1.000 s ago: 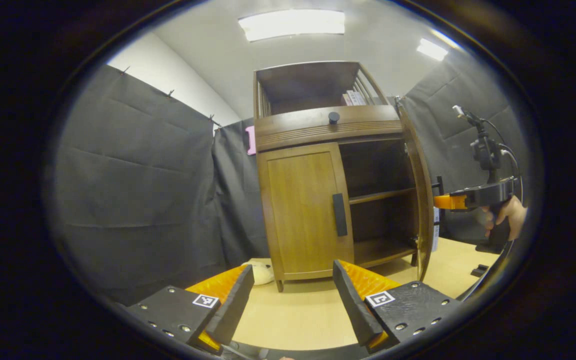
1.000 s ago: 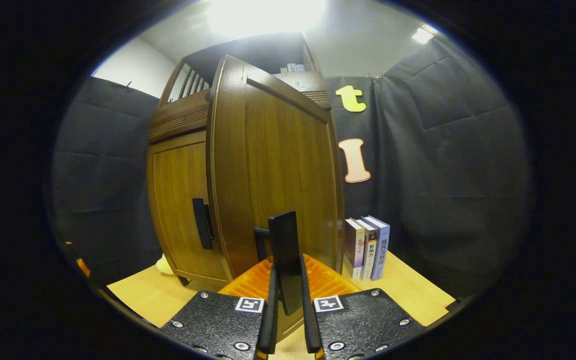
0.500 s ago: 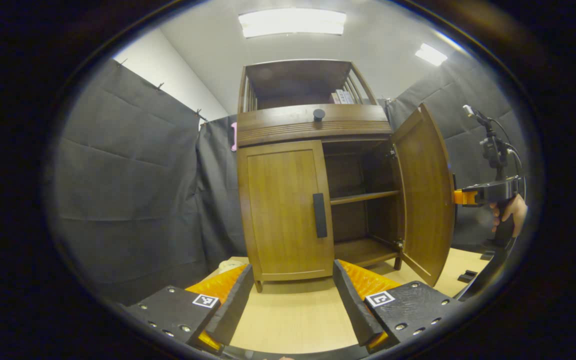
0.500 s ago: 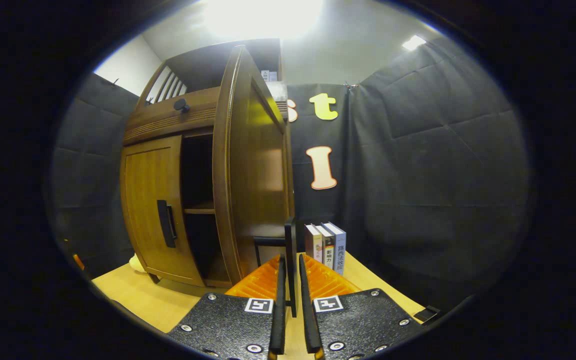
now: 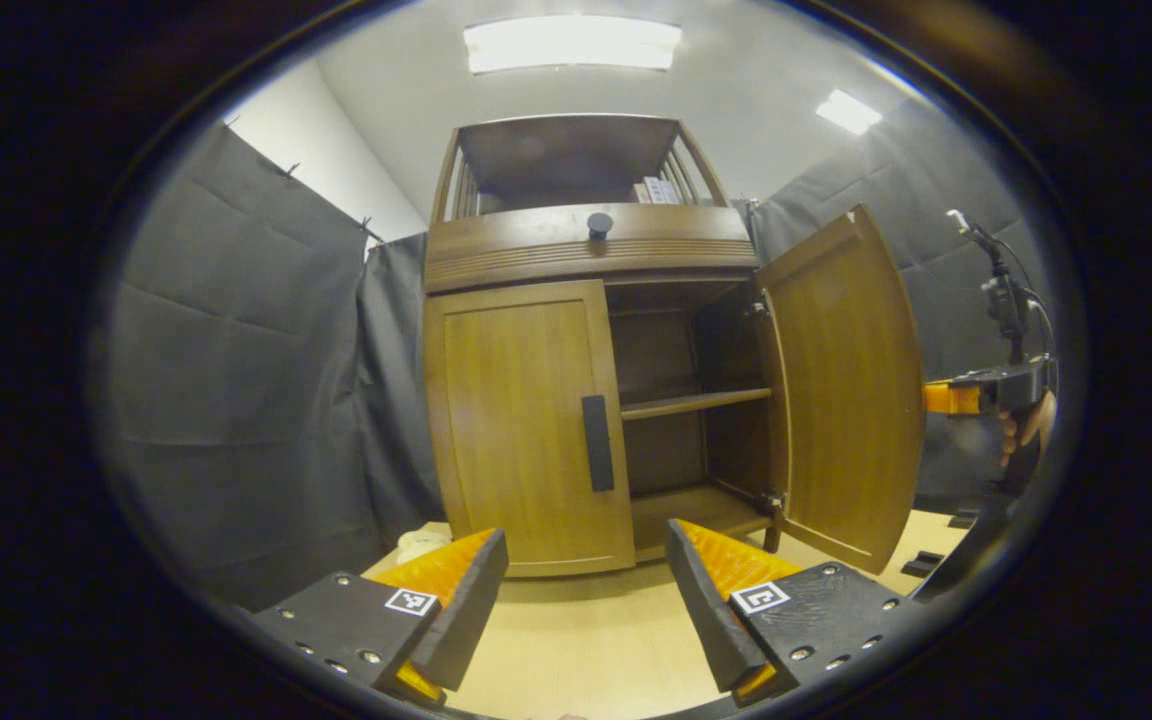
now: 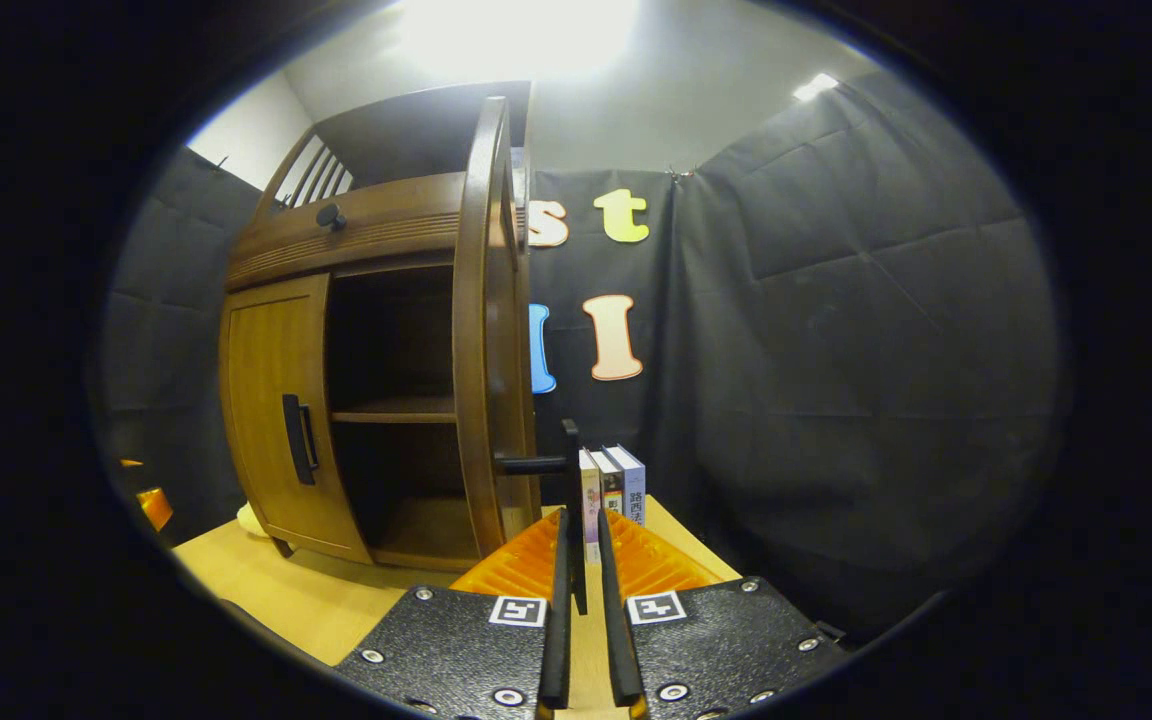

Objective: Open the right door of the double-door shoe cabinet with the right hand, and open the left door with the left hand.

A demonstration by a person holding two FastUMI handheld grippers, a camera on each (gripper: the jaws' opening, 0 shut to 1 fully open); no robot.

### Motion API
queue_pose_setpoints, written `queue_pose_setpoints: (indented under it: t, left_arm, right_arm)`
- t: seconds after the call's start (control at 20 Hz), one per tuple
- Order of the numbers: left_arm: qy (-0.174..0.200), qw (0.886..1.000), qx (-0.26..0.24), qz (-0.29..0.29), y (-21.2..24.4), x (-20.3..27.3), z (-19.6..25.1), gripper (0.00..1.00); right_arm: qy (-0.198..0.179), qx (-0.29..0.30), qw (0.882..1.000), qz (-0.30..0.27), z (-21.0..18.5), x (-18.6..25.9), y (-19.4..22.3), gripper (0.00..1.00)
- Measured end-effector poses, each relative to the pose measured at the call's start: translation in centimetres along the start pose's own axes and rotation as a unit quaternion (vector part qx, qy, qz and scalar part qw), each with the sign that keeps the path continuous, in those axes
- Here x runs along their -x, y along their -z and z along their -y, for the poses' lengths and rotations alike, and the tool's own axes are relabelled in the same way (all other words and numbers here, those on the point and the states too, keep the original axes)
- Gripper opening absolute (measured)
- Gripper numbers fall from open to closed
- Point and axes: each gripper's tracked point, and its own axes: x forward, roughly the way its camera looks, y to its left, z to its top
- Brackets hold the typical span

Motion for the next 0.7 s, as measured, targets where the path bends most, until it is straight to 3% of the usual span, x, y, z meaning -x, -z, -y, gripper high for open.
queue_pose_setpoints:
  t: [0.15, 0.25, 0.3, 0.35, 0.4, 0.45, 0.55, 0.6, 0.65, 0.7]
  left_arm:
    - [0.012, 1.0, -0.005, 0.006, -0.4, -1.9, 0.5, 0.96]
    - [0.014, 1.0, 0.0, 0.002, -0.2, -4.4, 0.8, 0.96]
    - [0.014, 1.0, 0.006, -0.002, 0.0, -5.7, 0.8, 0.96]
    - [0.012, 1.0, 0.012, -0.005, 0.1, -6.8, 0.8, 0.96]
    - [0.009, 1.0, 0.017, -0.006, 0.2, -8.0, 0.9, 0.96]
    - [0.006, 1.0, 0.022, -0.006, 0.0, -9.1, 0.9, 0.9]
    - [0.002, 1.0, 0.027, -0.009, 0.1, -11.2, 0.9, 0.86]
    - [-0.002, 1.0, 0.026, -0.01, -0.1, -12.4, 0.7, 0.84]
    - [-0.006, 1.0, 0.025, -0.008, -0.5, -13.5, 0.4, 0.96]
    - [-0.008, 1.0, 0.025, -0.006, -0.9, -14.6, 0.4, 0.96]
  right_arm:
    - [0.022, -0.006, 1.0, -0.003, 2.1, 0.1, 0.0, 0.07]
    - [0.016, -0.021, 1.0, -0.006, 2.5, 0.2, 0.3, 0.08]
    - [0.009, -0.024, 1.0, -0.011, 2.1, 0.3, 0.7, 0.16]
    - [0.009, -0.016, 1.0, -0.016, 2.1, 0.5, 0.9, 0.16]
    - [0.008, -0.004, 1.0, -0.015, 2.4, 0.7, 0.9, 0.07]
    - [0.006, 0.005, 1.0, -0.011, 2.3, 0.8, 0.7, 0.15]
    - [0.007, 0.016, 1.0, -0.007, 2.1, 1.5, 0.3, 0.15]
    - [0.007, 0.019, 1.0, -0.008, 2.3, 1.6, 0.4, 0.1]
    - [0.006, 0.02, 1.0, -0.009, 2.3, 1.9, 0.3, 0.2]
    - [0.005, 0.017, 1.0, -0.008, 2.5, 2.1, 0.2, 0.22]
